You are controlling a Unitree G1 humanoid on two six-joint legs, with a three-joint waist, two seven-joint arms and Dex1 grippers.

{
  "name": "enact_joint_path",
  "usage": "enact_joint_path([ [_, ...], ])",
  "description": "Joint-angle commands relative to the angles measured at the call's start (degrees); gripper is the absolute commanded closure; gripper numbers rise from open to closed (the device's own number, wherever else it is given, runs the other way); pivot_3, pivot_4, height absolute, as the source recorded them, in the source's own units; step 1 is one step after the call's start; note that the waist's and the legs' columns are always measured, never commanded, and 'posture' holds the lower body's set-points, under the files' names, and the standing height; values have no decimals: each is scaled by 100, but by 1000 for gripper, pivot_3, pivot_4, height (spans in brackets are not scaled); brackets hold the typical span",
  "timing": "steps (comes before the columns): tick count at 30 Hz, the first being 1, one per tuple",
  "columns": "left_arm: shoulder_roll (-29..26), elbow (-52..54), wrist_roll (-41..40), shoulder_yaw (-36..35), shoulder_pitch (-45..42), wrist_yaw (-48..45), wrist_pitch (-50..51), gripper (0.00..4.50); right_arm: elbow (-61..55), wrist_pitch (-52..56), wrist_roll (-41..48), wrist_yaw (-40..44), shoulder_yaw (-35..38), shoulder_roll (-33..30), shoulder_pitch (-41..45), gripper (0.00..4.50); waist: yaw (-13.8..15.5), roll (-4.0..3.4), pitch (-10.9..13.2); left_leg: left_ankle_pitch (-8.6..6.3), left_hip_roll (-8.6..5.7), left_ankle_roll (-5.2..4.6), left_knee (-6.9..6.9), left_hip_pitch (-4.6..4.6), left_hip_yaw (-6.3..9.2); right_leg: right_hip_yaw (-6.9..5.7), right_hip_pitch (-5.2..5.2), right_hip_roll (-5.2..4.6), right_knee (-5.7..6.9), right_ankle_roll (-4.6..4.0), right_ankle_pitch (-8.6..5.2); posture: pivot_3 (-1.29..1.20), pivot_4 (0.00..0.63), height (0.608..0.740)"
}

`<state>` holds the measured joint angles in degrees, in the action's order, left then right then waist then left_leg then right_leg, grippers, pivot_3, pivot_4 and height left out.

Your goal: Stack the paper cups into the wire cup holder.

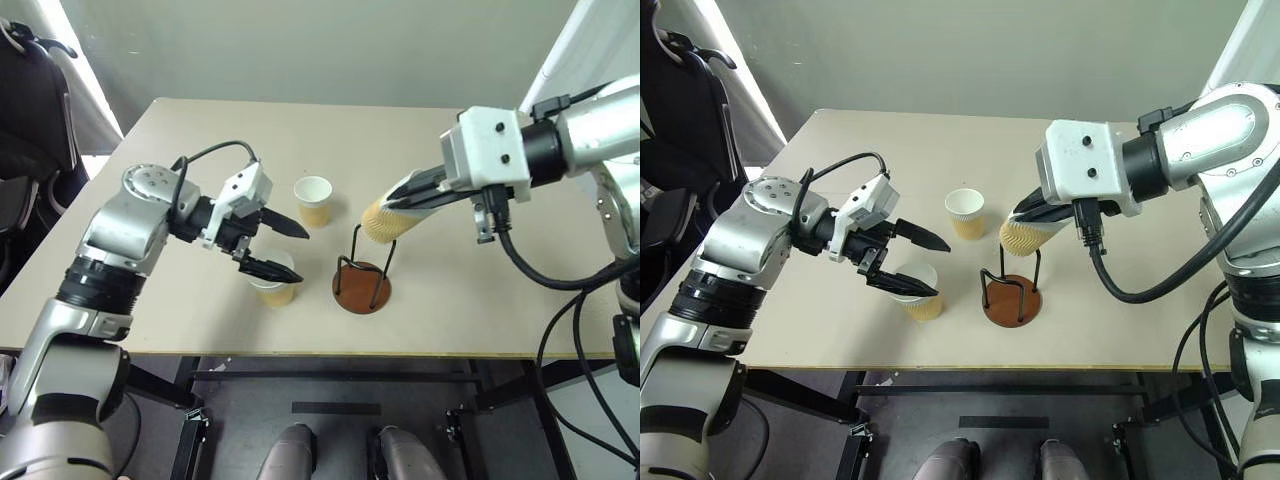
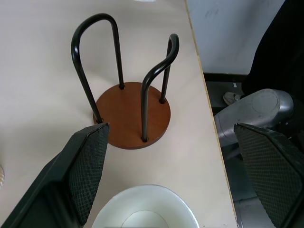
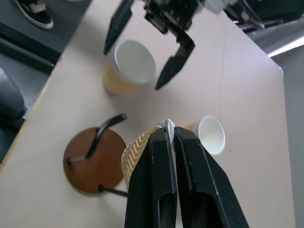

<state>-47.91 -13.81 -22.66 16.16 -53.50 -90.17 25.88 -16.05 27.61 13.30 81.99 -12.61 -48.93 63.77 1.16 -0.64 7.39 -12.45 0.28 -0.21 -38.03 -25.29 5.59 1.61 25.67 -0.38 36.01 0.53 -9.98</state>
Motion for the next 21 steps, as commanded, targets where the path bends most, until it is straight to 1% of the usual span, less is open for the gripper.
enact_joint_path([
  [1,-51,38,-106,-48,-149,-233,-102,0,-236,-5,57,-56,-85,84,-39,4451,-1,0,0,0,0,0,0,0,0,0,0,0,0,0,0,0,150,740],
  [6,-91,76,-124,-68,-102,-233,-99,0,-78,-288,-191,-78,-372,214,-157,4451,-2,0,0,0,0,0,-3,0,0,0,0,0,2,0,0,0,150,740],
  [13,-151,161,-131,-134,-14,-232,-60,0,340,-978,-657,-122,-657,310,-257,4451,-4,0,0,0,0,0,-3,-1,0,0,2,0,3,13,8,0,150,740],
  [19,-184,196,-131,-172,27,-232,-37,0,345,-1022,-685,16,-708,345,-322,4451,-4,0,0,0,0,0,-3,-1,0,0,3,0,4,24,15,0,150,740],
  [21,-166,185,-112,-172,21,-232,-33,0,339,-873,-653,-38,-718,441,-338,4038,-11,0,0,0,0,0,-3,-1,0,0,3,0,4,24,15,0,150,740],
])
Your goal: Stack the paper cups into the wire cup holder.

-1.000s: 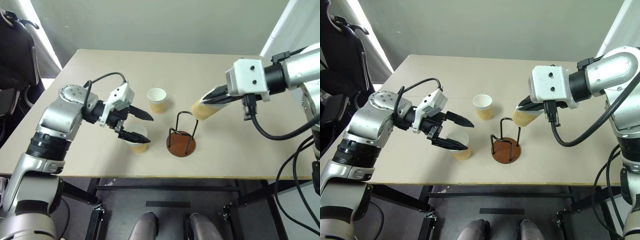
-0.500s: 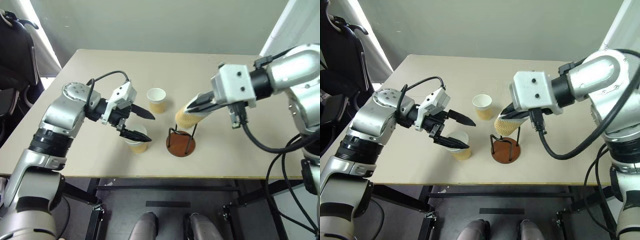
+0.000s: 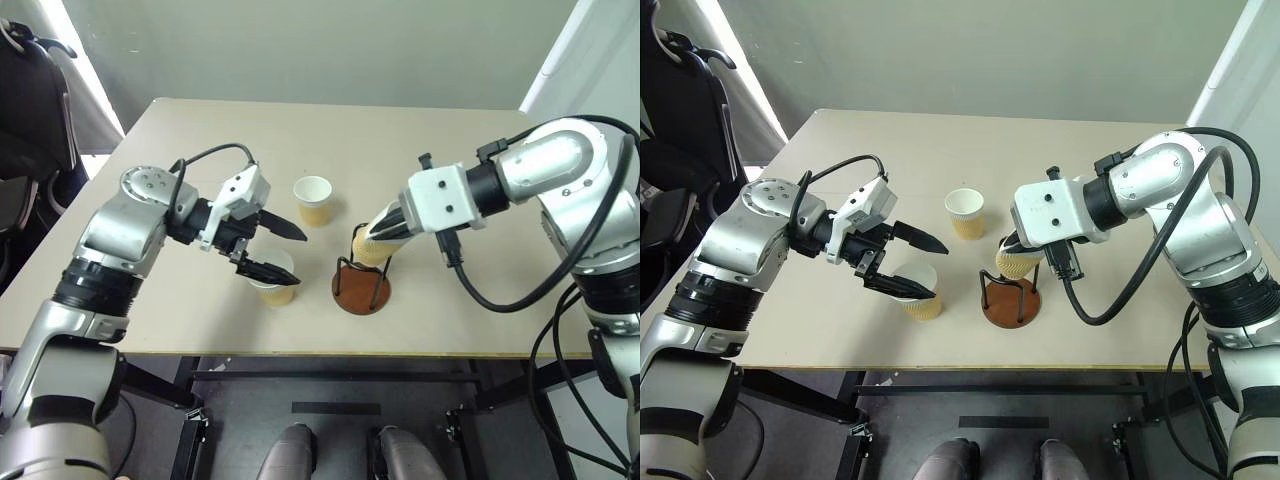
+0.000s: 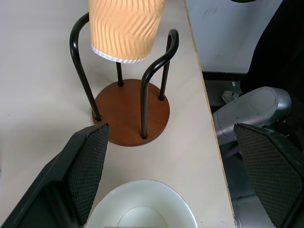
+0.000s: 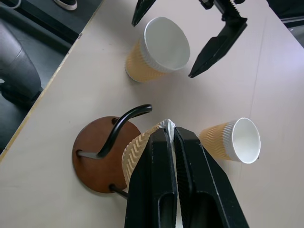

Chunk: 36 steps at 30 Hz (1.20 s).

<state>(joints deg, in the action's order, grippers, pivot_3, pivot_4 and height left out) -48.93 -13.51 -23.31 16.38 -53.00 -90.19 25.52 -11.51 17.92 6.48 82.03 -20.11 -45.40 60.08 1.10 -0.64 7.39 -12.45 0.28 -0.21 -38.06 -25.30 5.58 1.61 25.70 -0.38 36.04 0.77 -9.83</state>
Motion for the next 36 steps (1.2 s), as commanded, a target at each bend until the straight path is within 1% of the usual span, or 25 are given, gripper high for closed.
enact_joint_path([
  [1,-62,156,-43,-195,-27,-230,3,0,-125,170,53,-72,38,135,27,3871,-9,0,0,0,0,0,0,0,0,0,0,0,0,0,0,0,150,740],
  [3,-62,156,-39,-192,-27,-230,4,0,-123,247,47,-111,64,190,13,3121,-17,0,0,0,0,0,0,0,0,0,0,0,2,0,0,0,150,740],
  [6,-65,176,-44,-197,-25,-230,25,0,-115,349,43,-211,156,245,-17,2155,-15,0,0,0,0,0,0,0,0,0,0,0,1,-1,0,0,150,740],
  [14,-76,18,176,-228,-118,-148,-141,0,23,510,116,-561,514,194,-41,2155,-18,0,0,0,0,1,-1,-1,0,0,1,0,1,-2,-1,0,150,740],
  [17,-201,-230,628,-159,-271,-167,-728,0,-6,750,335,-537,743,97,-12,2155,-16,0,0,0,0,1,0,-1,0,0,3,0,2,-1,-1,0,150,740],
  [19,-364,-430,1015,-60,-366,-214,-1261,0,-124,1151,702,-438,995,-12,-13,2155,-20,0,0,0,0,1,0,-3,0,0,4,0,1,-3,-2,0,150,740],
  [21,-520,-601,1236,52,-427,-230,-1684,0,-288,1527,1082,-337,1188,-134,-33,2155,-21,0,0,1,0,1,-1,-13,0,1,12,1,-1,-9,-5,0,150,740],
  [23,-651,-663,1180,154,-463,-231,-1822,0,-441,1752,1317,-275,1273,-261,-84,2155,-21,0,0,1,-1,1,1,-18,0,1,16,1,-2,-19,-12,0,150,740],
  [28,-919,-575,821,480,-545,-231,-1888,0,-605,2003,1579,-275,1296,-462,-213,2155,-21,0,0,1,-1,1,0,-22,1,0,17,0,-2,-23,-17,0,150,740],
  [36,-1410,-210,253,1256,-695,-231,-1987,0,-656,2158,1863,-244,1348,-750,-298,2155,-24,0,0,1,-1,2,-3,-31,1,0,28,0,3,-22,-16,0,150,740],
])
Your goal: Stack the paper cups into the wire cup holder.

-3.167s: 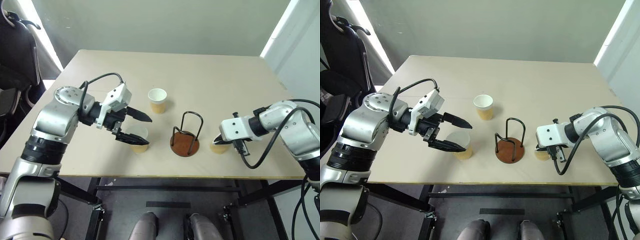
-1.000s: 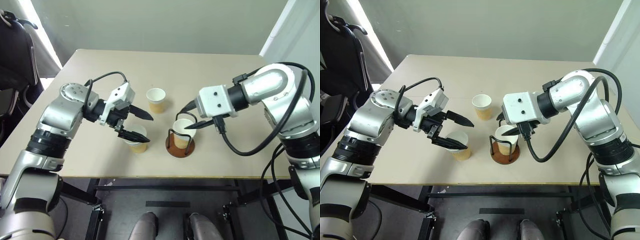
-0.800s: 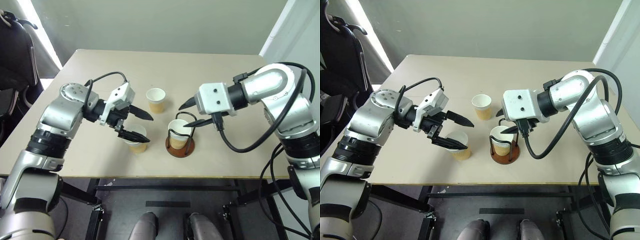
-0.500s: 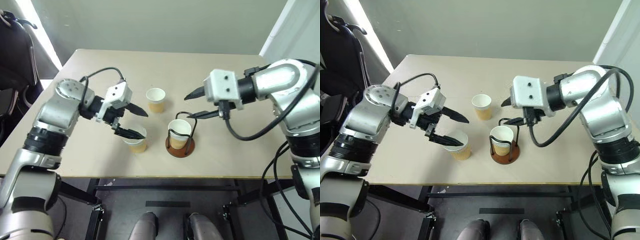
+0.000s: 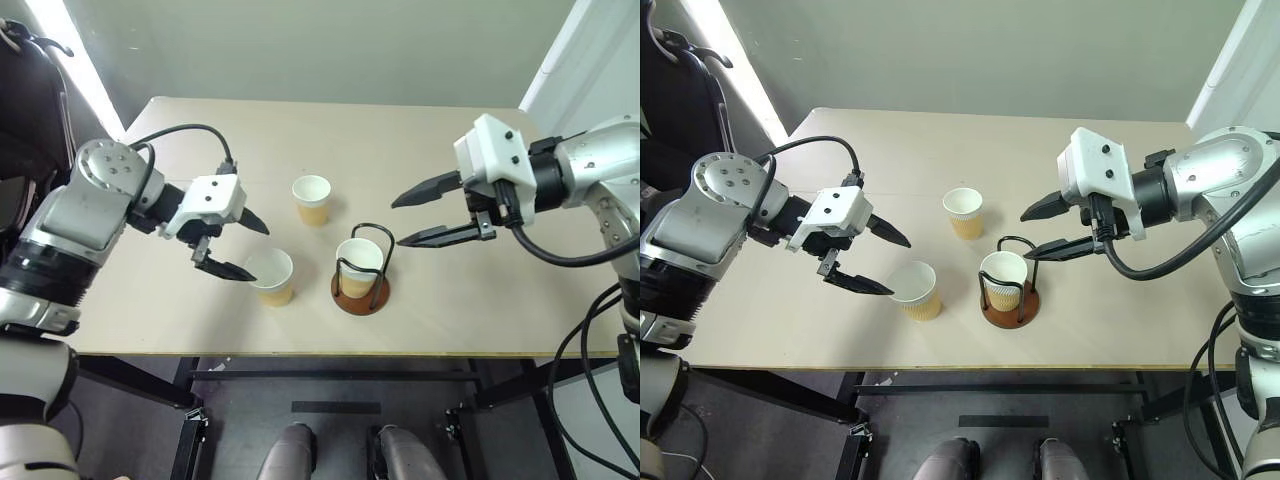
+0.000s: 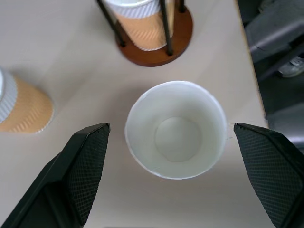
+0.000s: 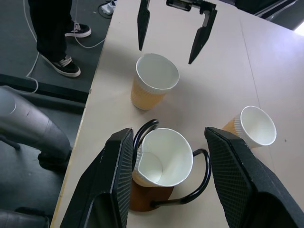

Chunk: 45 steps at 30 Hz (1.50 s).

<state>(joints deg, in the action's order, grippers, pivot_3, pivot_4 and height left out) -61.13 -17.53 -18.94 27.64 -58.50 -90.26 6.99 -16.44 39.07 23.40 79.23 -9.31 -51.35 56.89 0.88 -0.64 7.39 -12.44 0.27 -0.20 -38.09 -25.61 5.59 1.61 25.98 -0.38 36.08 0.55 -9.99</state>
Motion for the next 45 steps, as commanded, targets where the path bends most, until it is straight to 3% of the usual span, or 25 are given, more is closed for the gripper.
enact_joint_path([
  [1,-244,207,-203,216,-143,-224,-168,0,-186,83,227,54,280,-196,8,2155,-2,0,0,0,0,0,0,0,0,0,0,0,0,0,0,0,150,740],
  [10,-284,-114,254,670,-111,-224,-843,0,-273,-101,224,-38,243,-365,-344,2155,-2,0,0,0,0,0,-4,-2,0,0,2,0,3,-1,0,0,150,740],
  [30,136,-204,774,493,246,-224,-1122,0,-162,-352,37,-234,239,-429,-559,2155,-3,0,0,0,0,-1,-10,-15,1,-2,11,0,6,35,21,0,150,740],
  [33,155,-208,757,501,201,-224,-1100,610,-150,-375,30,-239,255,-450,-574,2113,-4,0,0,0,0,-1,-10,-16,0,-2,12,0,6,38,23,0,150,740],
  [43,163,-172,582,553,74,-224,-1024,4232,-97,-396,37,-203,275,-519,-649,2113,-2,0,0,0,0,-1,-11,-17,1,-2,12,0,6,42,25,0,150,740],
  [45,170,-197,577,560,44,-224,-1021,4452,-74,-410,40,-213,289,-516,-670,2113,-2,0,0,0,0,-1,-11,-17,1,-2,12,0,6,42,25,0,150,740],
])
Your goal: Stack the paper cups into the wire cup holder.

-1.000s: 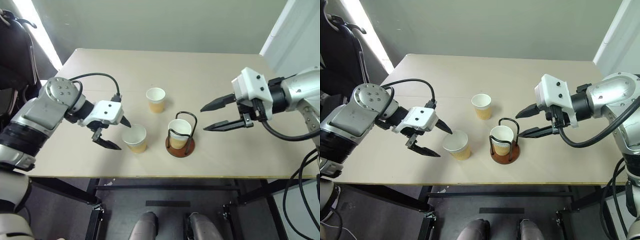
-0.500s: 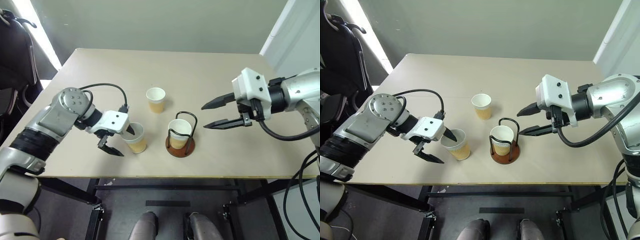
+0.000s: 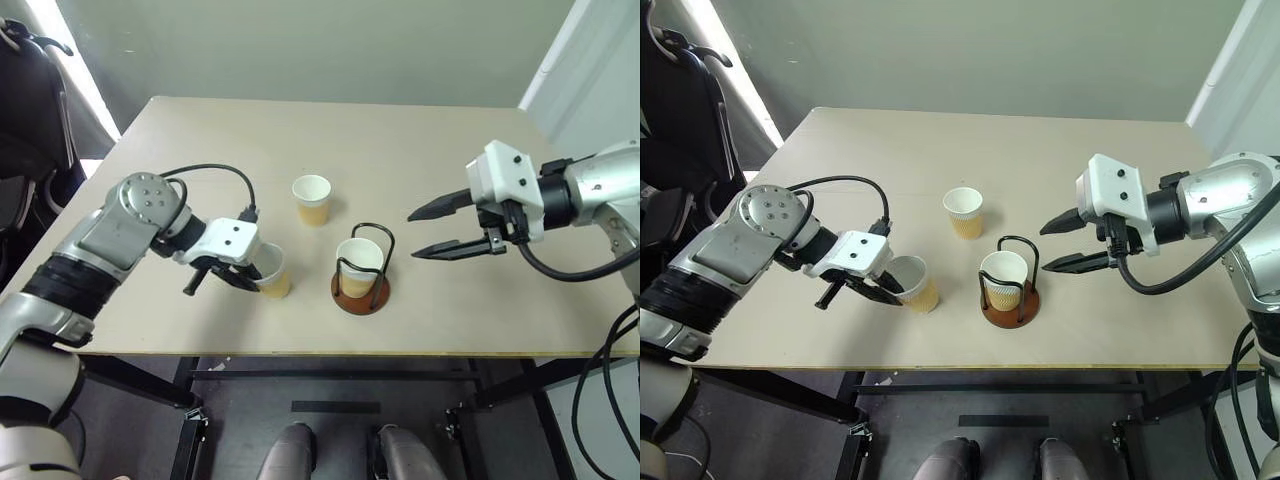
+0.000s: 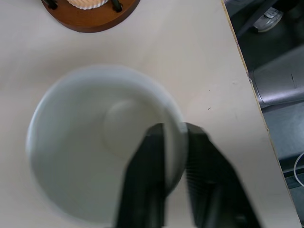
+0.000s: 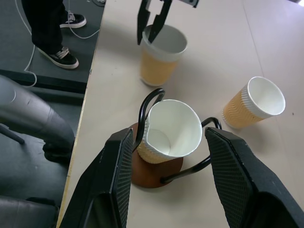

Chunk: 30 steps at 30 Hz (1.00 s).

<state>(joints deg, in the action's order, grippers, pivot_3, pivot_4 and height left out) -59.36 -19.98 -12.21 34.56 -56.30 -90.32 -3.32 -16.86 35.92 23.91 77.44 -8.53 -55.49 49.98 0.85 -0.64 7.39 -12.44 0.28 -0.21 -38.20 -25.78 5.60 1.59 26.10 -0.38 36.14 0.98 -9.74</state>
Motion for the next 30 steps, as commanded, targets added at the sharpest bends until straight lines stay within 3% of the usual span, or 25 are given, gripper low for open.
enact_joint_path([
  [1,-4,41,-103,-128,-190,-218,23,4452,-11,-108,-12,-38,218,-99,12,2113,0,0,0,0,0,0,0,0,0,0,0,0,0,1,1,0,150,740],
  [14,85,-227,-110,-132,-555,-218,75,4452,698,-775,-294,177,197,-277,-204,2113,12,0,0,0,0,-1,-4,-4,0,-1,0,-1,1,5,3,0,150,740],
  [22,808,-1059,-82,-623,-1501,-218,100,4452,700,-753,-311,231,227,-361,-269,2113,15,0,0,-1,0,-5,-11,-12,-1,-2,0,-2,-2,11,7,0,150,740],
  [30,1171,-1149,-398,-711,-2112,-218,206,4452,584,-617,-292,138,271,-438,-417,2113,17,0,0,-3,0,-9,-12,-16,-2,-2,-1,-2,-10,23,9,0,150,740],
])
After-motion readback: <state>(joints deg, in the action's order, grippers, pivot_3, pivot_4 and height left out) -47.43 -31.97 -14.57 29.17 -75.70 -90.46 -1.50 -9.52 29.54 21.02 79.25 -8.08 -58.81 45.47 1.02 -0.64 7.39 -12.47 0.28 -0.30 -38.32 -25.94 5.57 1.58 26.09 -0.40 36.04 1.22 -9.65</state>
